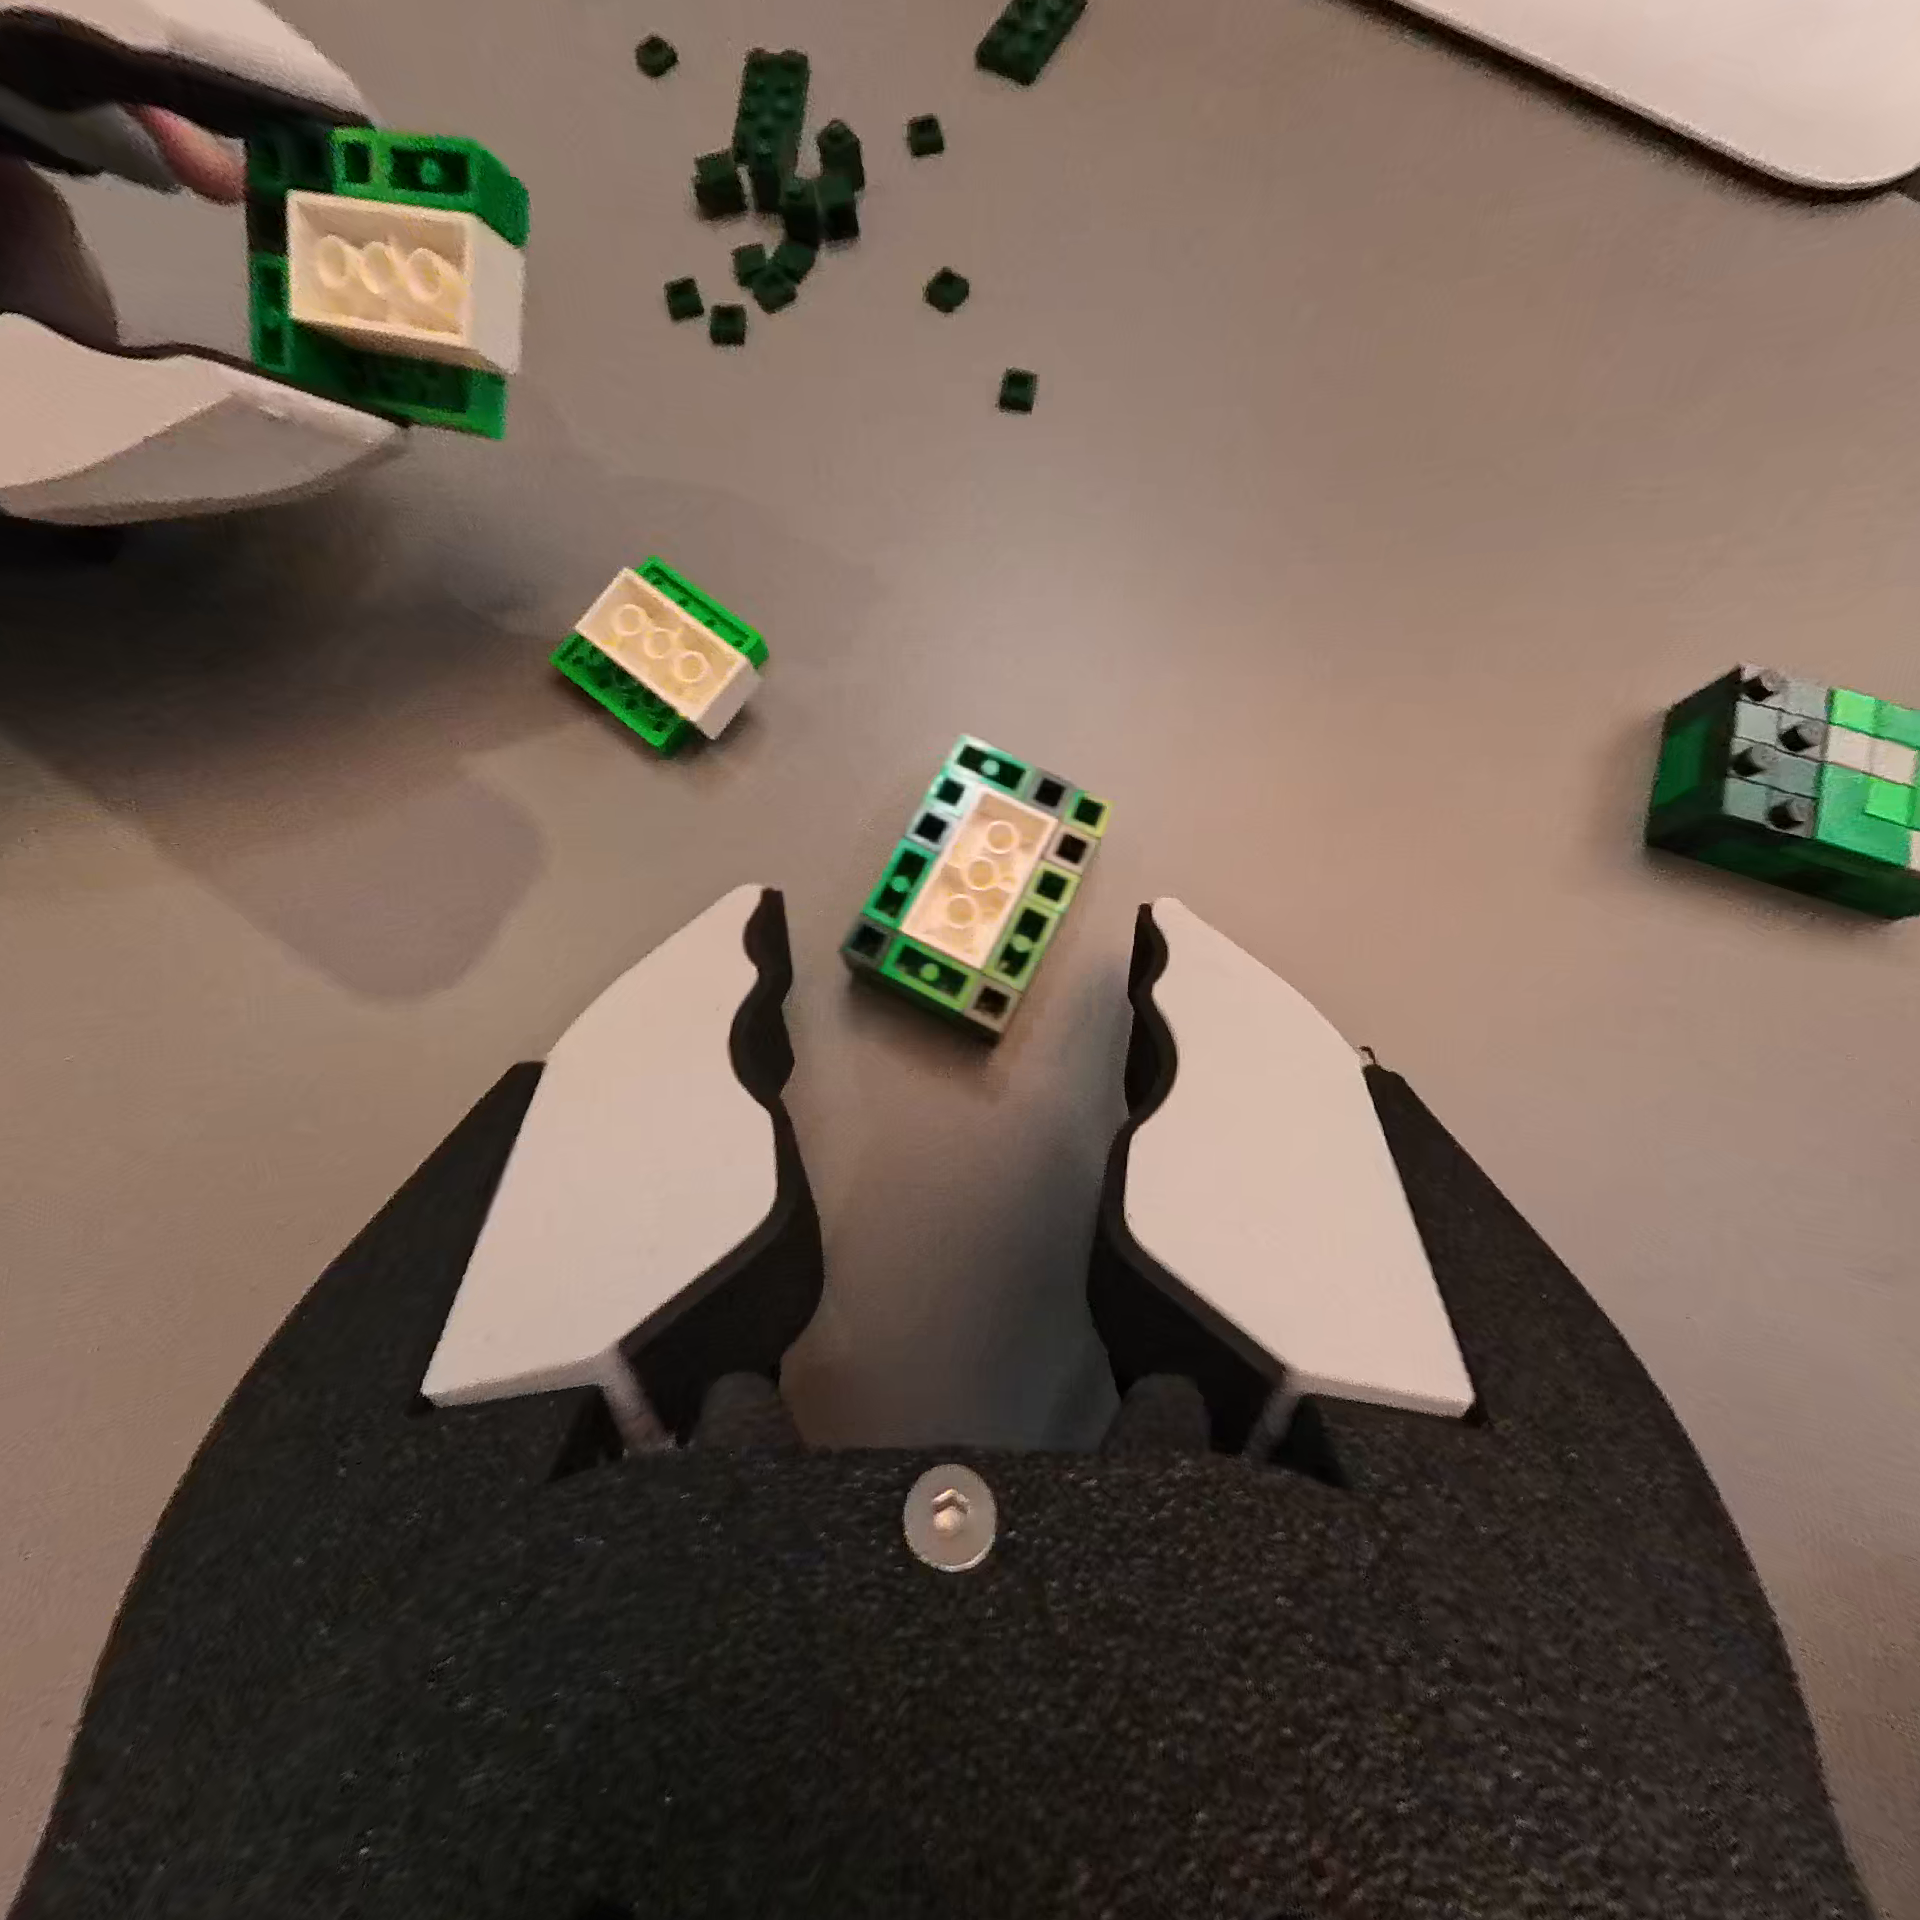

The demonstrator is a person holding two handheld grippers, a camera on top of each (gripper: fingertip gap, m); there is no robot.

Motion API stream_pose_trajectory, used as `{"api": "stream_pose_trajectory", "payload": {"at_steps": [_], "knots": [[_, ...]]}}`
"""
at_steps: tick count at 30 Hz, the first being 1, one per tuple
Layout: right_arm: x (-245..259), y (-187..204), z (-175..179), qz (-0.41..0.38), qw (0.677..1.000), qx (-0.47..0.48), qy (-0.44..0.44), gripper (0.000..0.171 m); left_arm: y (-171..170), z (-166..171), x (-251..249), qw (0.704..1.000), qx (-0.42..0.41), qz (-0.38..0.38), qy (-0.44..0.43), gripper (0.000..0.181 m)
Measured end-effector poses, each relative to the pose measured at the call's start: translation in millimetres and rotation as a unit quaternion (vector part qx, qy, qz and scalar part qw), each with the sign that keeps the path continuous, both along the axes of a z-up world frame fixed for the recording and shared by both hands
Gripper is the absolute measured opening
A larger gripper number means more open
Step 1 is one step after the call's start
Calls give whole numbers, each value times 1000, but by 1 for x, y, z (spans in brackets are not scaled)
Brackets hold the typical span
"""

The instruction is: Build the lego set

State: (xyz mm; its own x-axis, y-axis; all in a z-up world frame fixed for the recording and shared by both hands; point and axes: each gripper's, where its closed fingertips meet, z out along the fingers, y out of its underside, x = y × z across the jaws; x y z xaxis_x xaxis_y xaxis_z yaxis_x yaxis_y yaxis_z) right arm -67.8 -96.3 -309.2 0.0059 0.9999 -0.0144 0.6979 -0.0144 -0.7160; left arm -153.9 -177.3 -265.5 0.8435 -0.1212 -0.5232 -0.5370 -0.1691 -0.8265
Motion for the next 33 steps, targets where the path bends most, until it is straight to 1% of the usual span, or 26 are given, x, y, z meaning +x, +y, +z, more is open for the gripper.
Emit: {"api": "stream_pose_trajectory", "payload": {"at_steps": [3, 6, 7, 11, 14, 16, 18, 21, 23, 25, 27, 28, 30, 31, 33], "knots": [[-3, -2, 1, -2, 1000, 15, -5, 62, 0, 0, 0, 1000, 1, 0, -1, 35], [1, 6, -9, -8, 998, 46, -44, 59, 0, 0, 0, 1000, -1, 0, 0, 35], [2, 7, -11, -4, 998, 44, -51, 57, 1, 0, 0, 1000, -2, 0, 0, 35], [2, 7, -11, 45, 998, 23, -43, 40, 0, 0, 1, 1000, -2, -3, -2, 35], [5, 7, -11, 125, 991, 10, -48, 39, -1, -1, 2, 1000, -6, -8, -6, 35], [10, 4, -11, 202, 978, 22, -57, 38, -1, -1, 3, 1000, -9, -13, -12, 35], [17, -1, -11, 290, 954, 43, -62, 38, -2, -1, 4, 1000, -11, -19, -17, 35], [27, -12, -10, 398, 914, 37, -69, 38, -2, -2, 6, 999, -16, -28, -19, 35], [32, -14, -10, 450, 889, 42, -70, 38, -3, -2, 7, 999, -18, -31, -19, 35], [34, -12, -12, 480, 871, 63, -84, 38, -3, -3, 8, 999, -19, -32, -18, 35], [33, -11, -12, 495, 860, 81, -92, 39, -3, -3, 8, 999, -20, -32, -17, 35], [32, -10, -11, 495, 860, 90, -92, 42, -3, -3, 8, 999, -21, -33, -17, 35], [29, -7, -7, 475, 869, 100, -94, 54, -3, -4, 8, 999, -21, -33, -17, 35], [28, -6, -5, 461, 877, 99, -91, 58, -3, -4, 8, 999, -21, -34, -17, 35], [28, -9, 1, 445, 888, 95, -62, 57, -3, -4, 8, 999, -21, -34, -17, 35]]}}
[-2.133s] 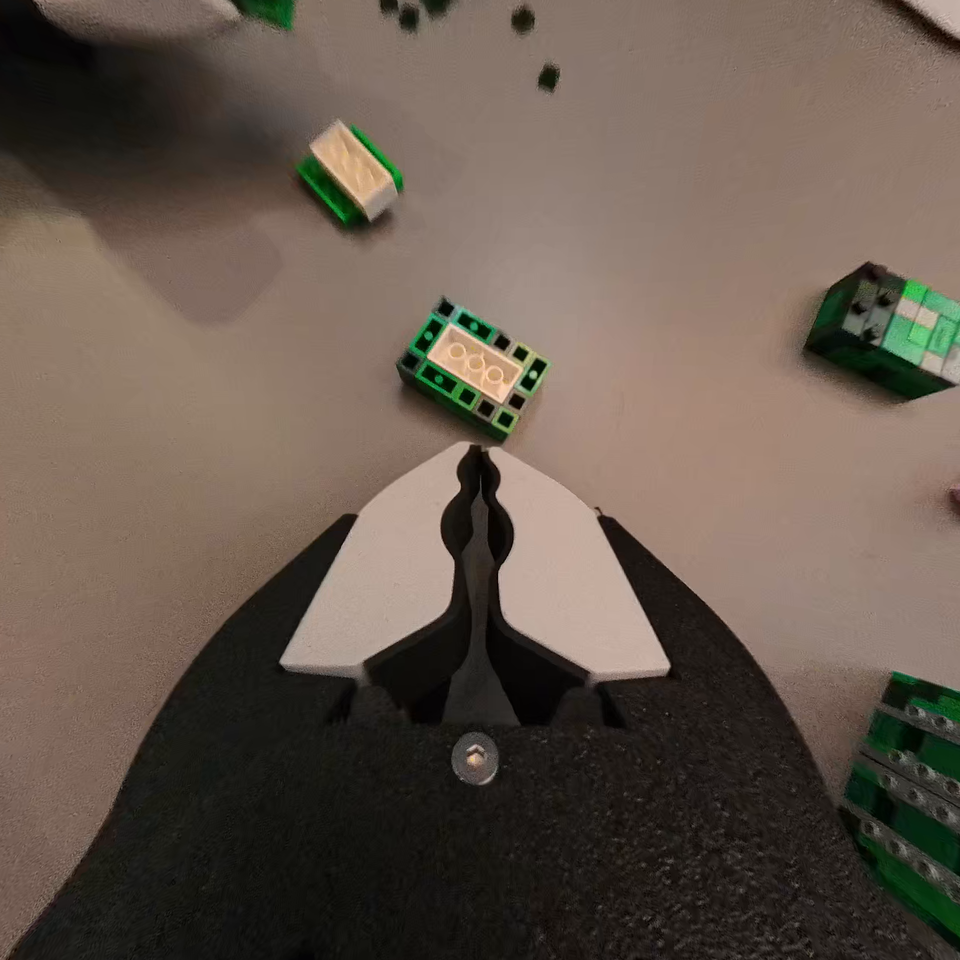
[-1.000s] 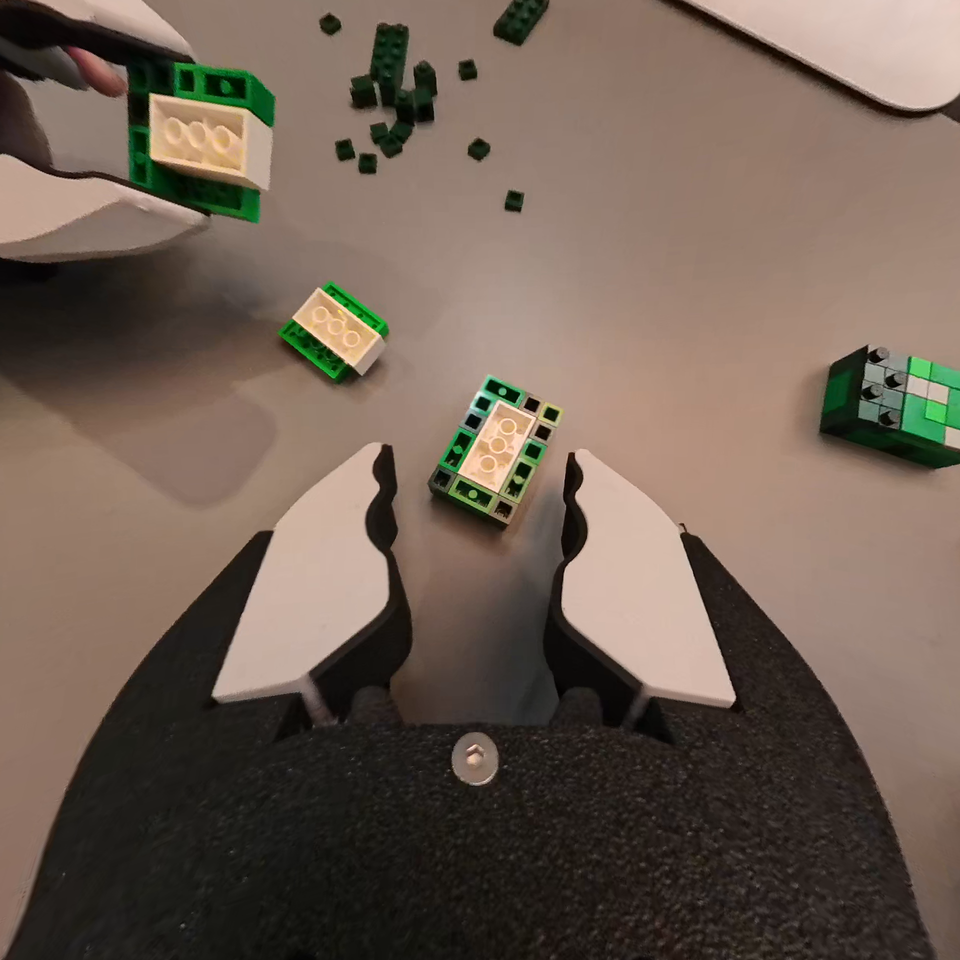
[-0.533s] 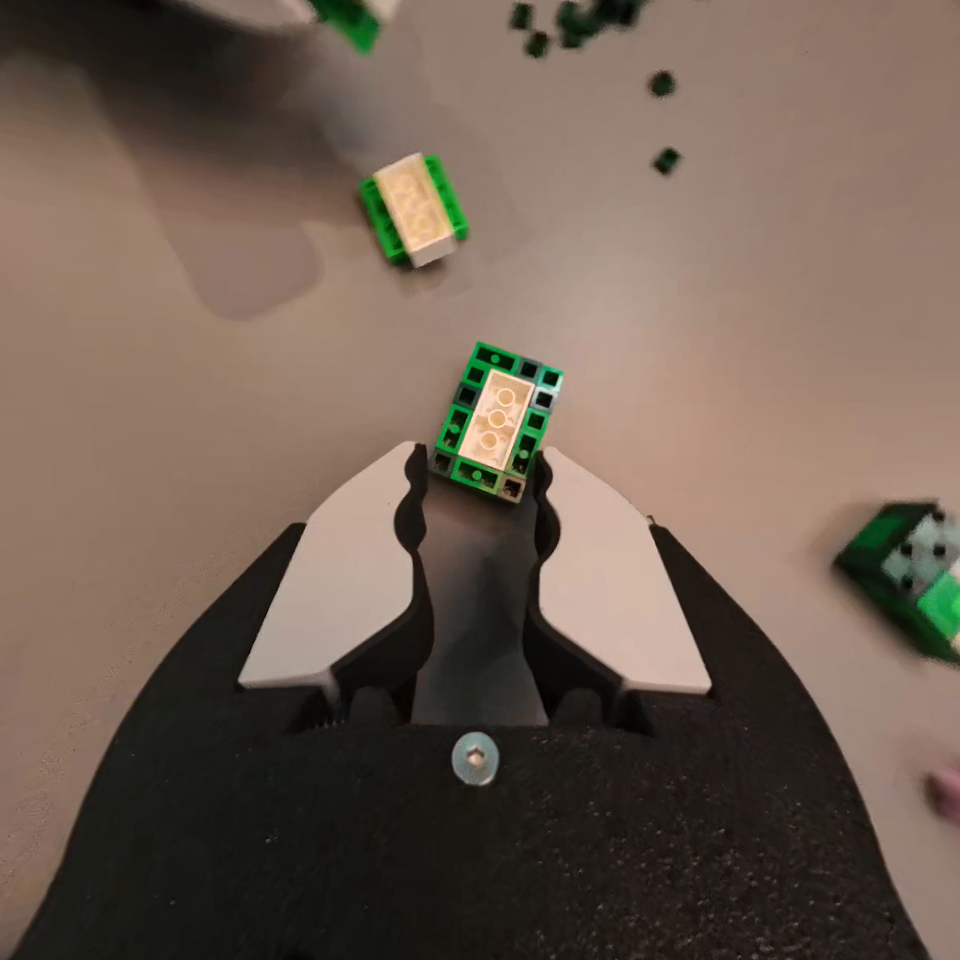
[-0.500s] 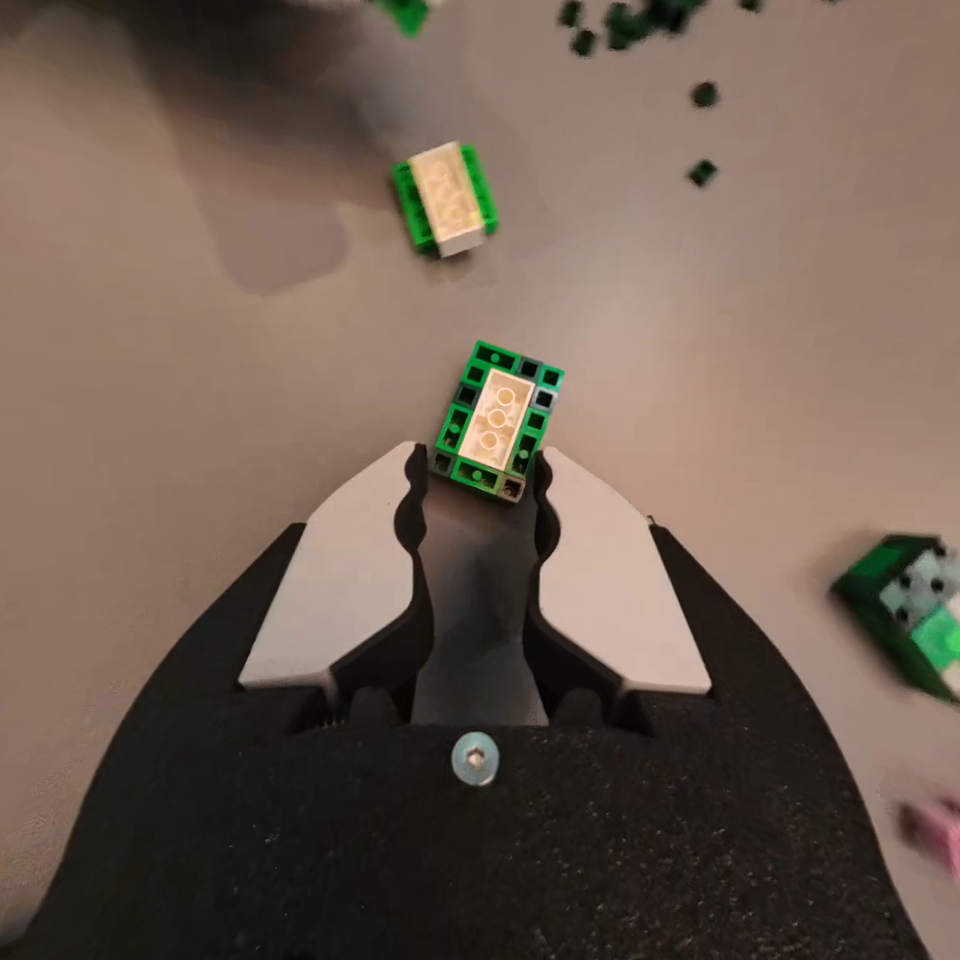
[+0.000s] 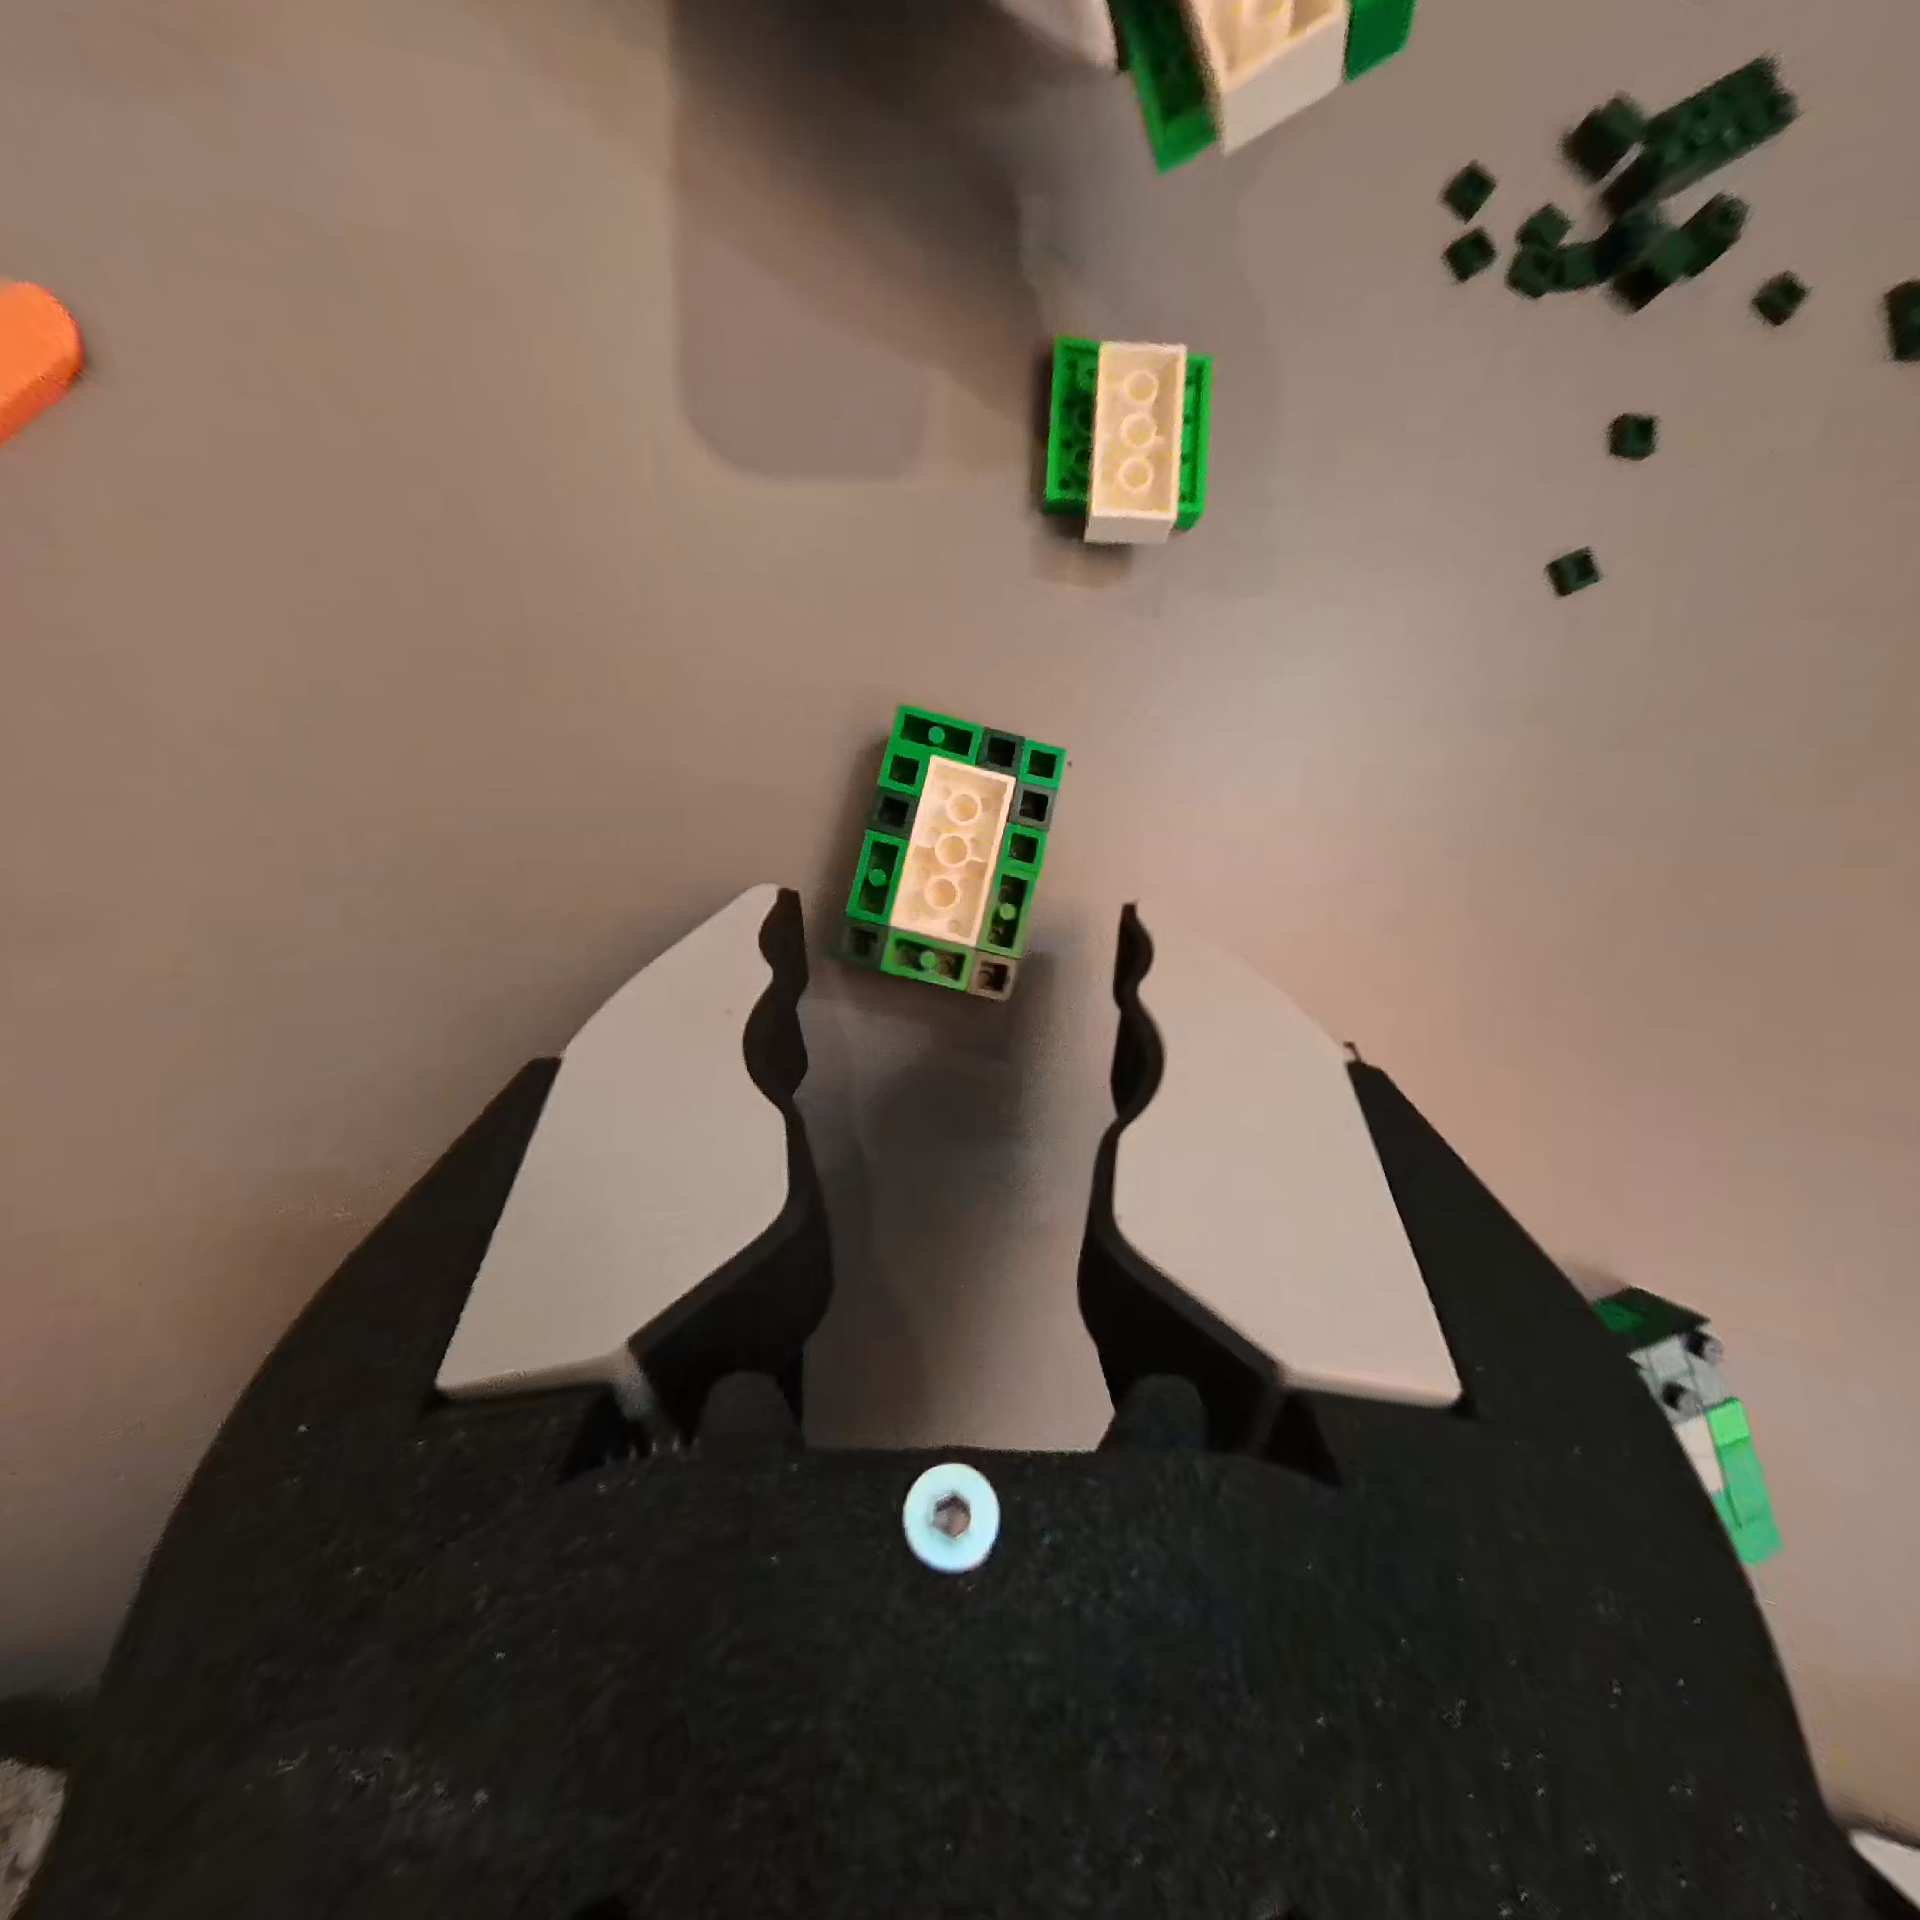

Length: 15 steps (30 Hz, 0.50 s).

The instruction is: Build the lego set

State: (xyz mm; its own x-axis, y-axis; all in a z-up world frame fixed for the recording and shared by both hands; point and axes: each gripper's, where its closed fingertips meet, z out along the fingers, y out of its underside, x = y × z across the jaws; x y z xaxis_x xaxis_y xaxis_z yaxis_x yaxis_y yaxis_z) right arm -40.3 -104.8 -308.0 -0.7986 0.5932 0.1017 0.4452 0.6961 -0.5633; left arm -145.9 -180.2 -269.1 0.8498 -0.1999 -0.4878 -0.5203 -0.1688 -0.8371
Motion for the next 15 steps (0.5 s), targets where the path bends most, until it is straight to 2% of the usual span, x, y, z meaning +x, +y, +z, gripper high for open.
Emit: {"api": "stream_pose_trajectory", "payload": {"at_steps": [5, 9, 15], "knots": [[3, 0, 7, -56, 995, -29, 80, 57, 0, -1, 0, 1000, -2, 0, 2, 35], [0, -4, 22, -104, 973, -110, 173, 58, 0, -1, 0, 1000, -3, 1, 6, 35], [2, 1, 3, -113, 978, -86, 154, 62, 0, -3, 0, 1000, -8, 1, 14, 35]]}}
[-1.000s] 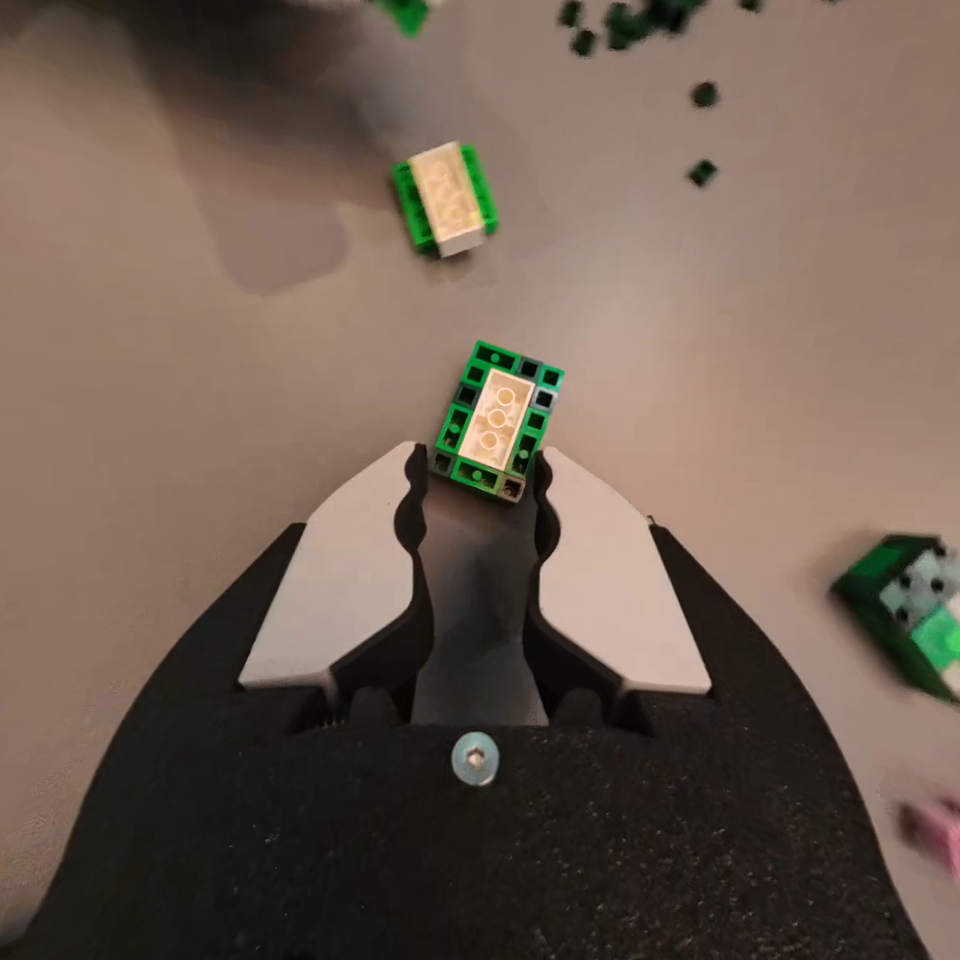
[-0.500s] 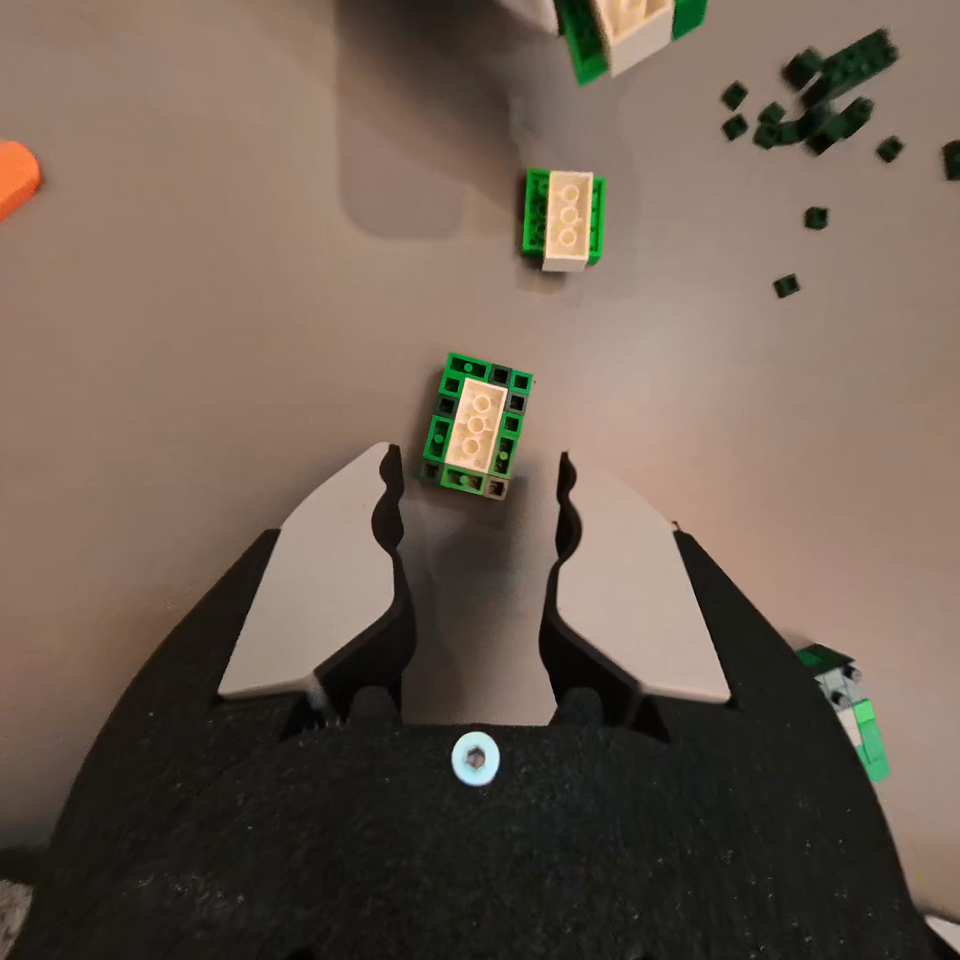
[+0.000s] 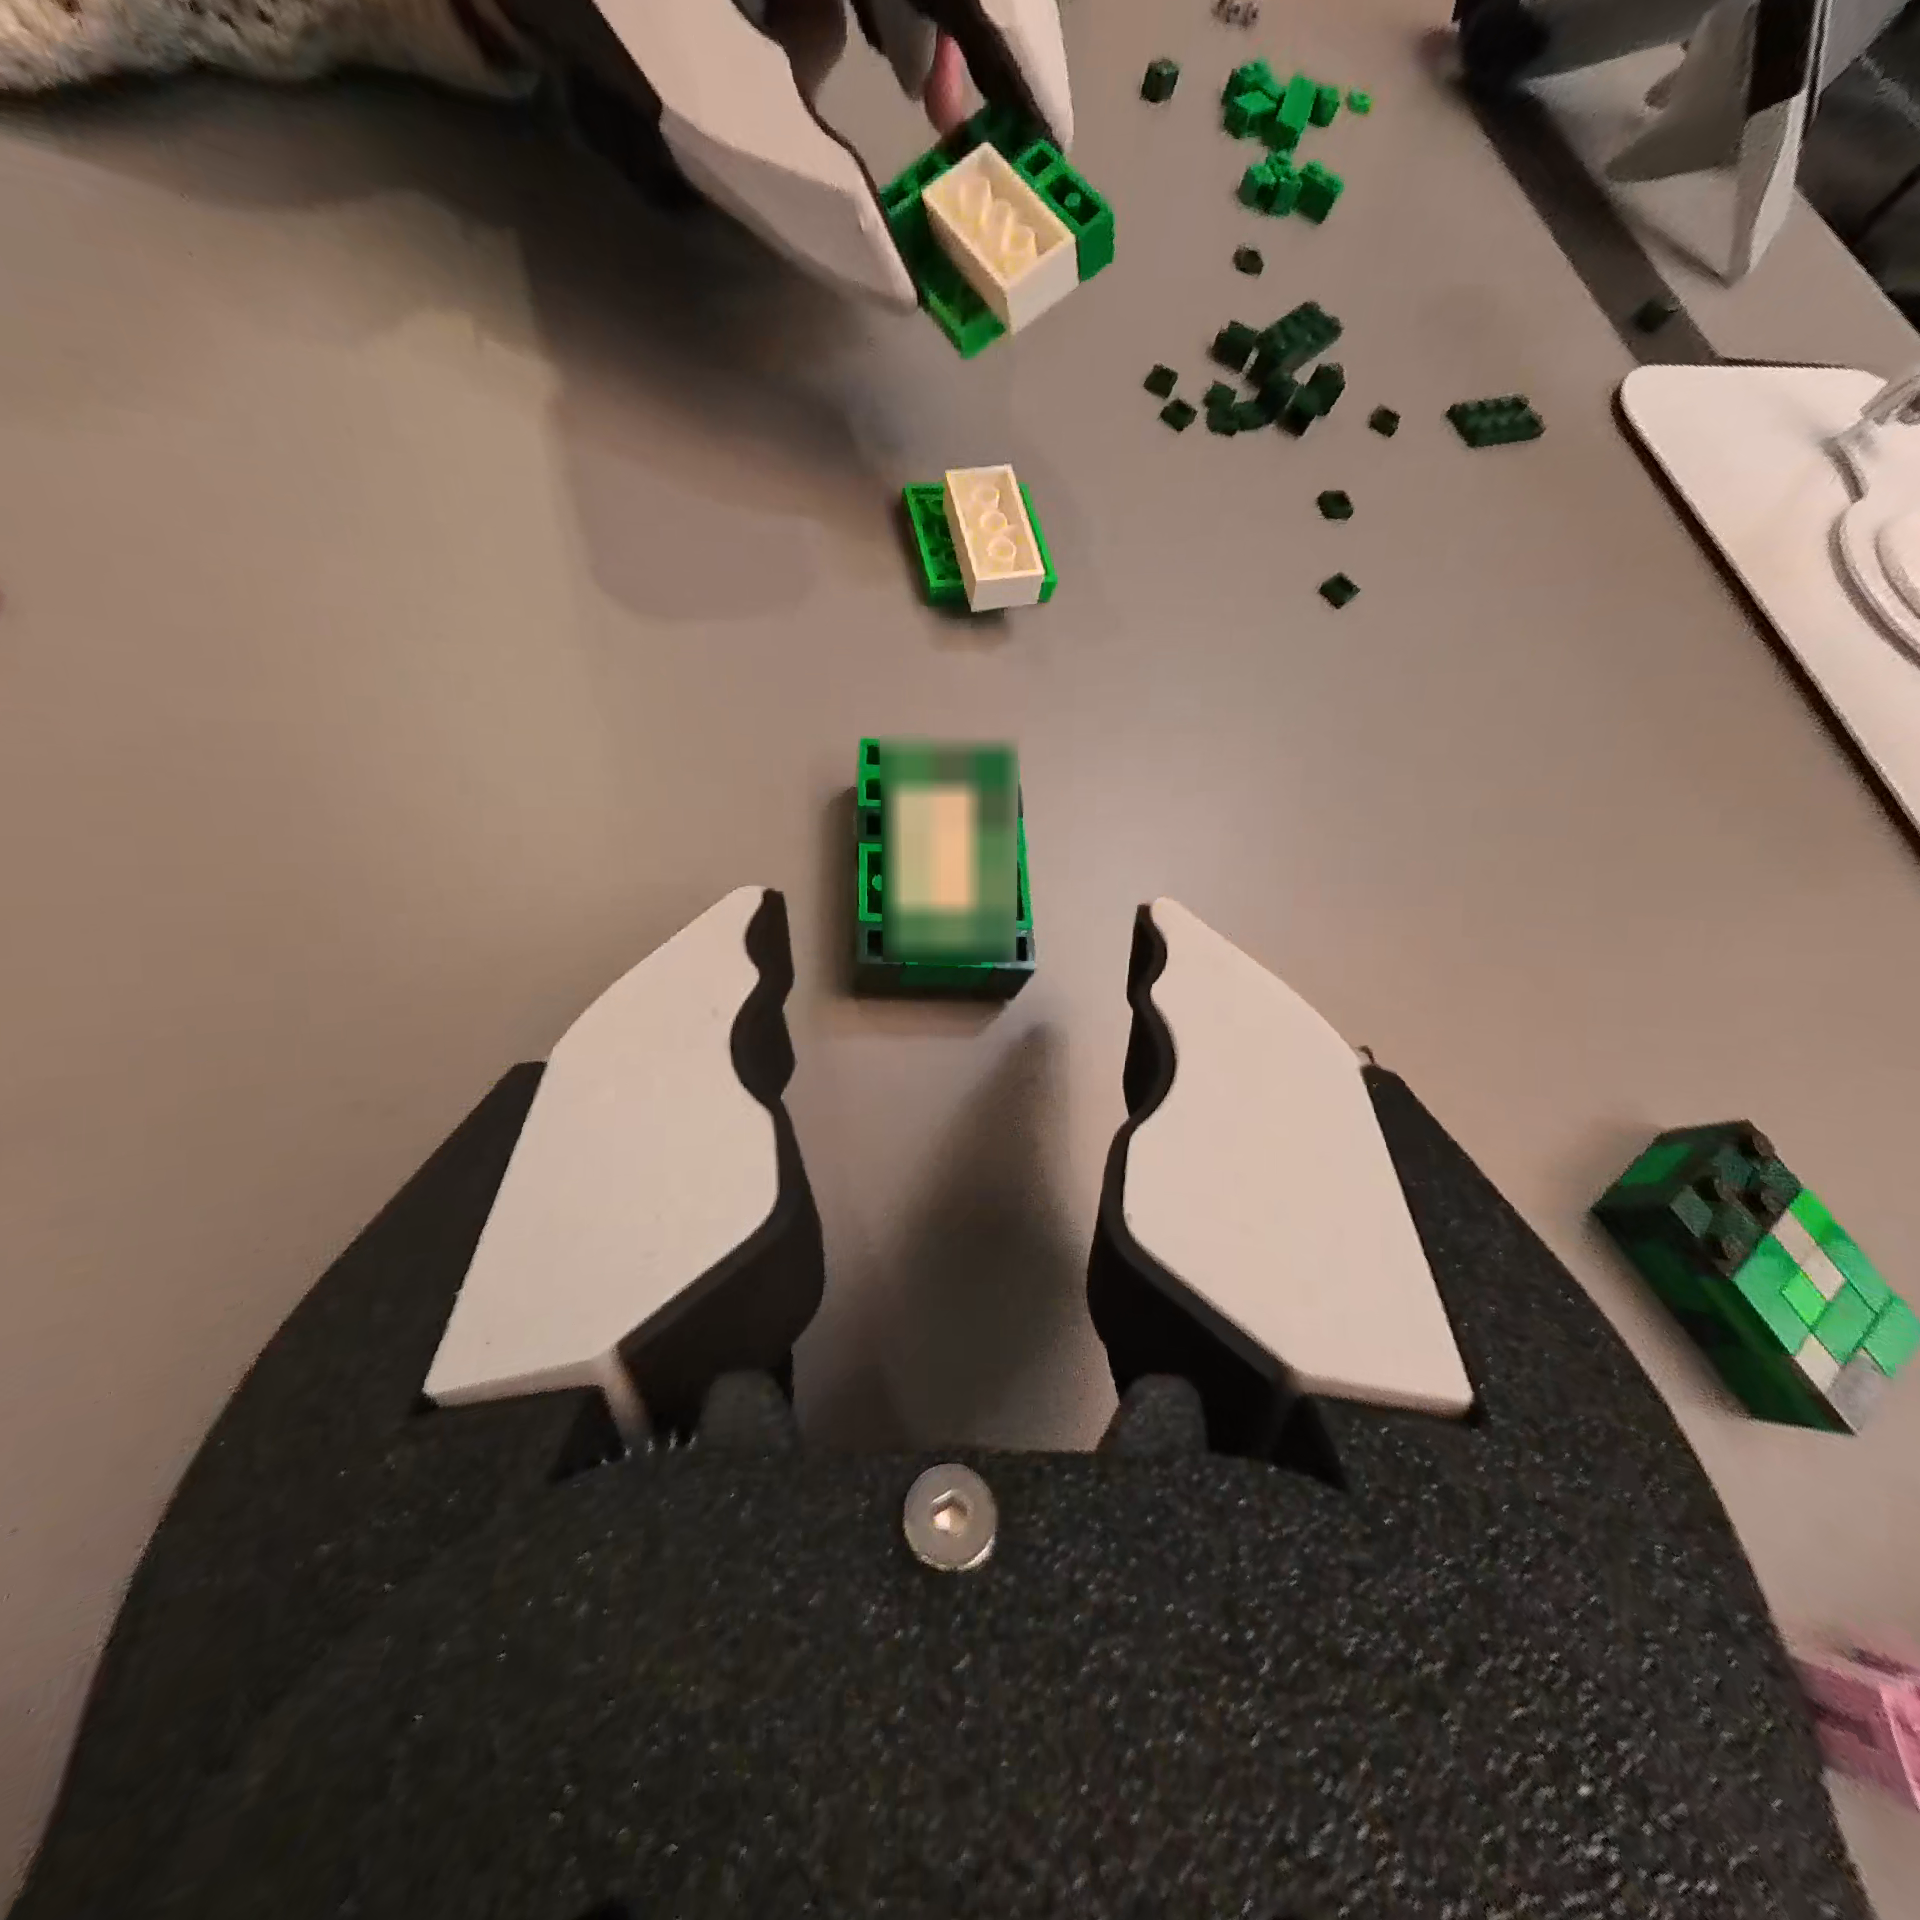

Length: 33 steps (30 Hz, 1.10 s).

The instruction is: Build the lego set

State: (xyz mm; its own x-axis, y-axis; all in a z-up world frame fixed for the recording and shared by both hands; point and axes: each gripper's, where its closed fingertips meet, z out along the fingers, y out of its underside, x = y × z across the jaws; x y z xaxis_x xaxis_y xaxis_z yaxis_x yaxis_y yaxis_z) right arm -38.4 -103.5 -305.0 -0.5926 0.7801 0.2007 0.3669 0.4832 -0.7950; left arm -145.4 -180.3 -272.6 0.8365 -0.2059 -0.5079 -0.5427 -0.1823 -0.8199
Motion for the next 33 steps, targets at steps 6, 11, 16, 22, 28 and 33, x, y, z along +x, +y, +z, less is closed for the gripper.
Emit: {"api": "stream_pose_trajectory", "payload": {"at_steps": [6, 11, 16, 22, 28, 33], "knots": [[0, -1, 0, 19, 1000, -7, -1, 56, -3, -6, 13, 999, -29, -31, -11, 35], [2, -2, 7, 32, 999, -29, 16, 56, -8, -6, 36, 994, -53, -81, -52, 35], [4, -6, -2, 48, 999, 8, 7, 56, -8, -12, 49, 988, -86, -103, -69, 35], [3, 1, -1, 40, 999, 24, 29, 48, -8, -20, 52, 987, -108, -101, -55, 35], [1, 8, 2, 24, 999, 22, 39, 45, -6, -23, 51, 989, -111, -90, -33, 35], [7, 4, 15, 50, 997, -24, 63, 45, -7, -20, 50, 990, -101, -92, -43, 35]]}}
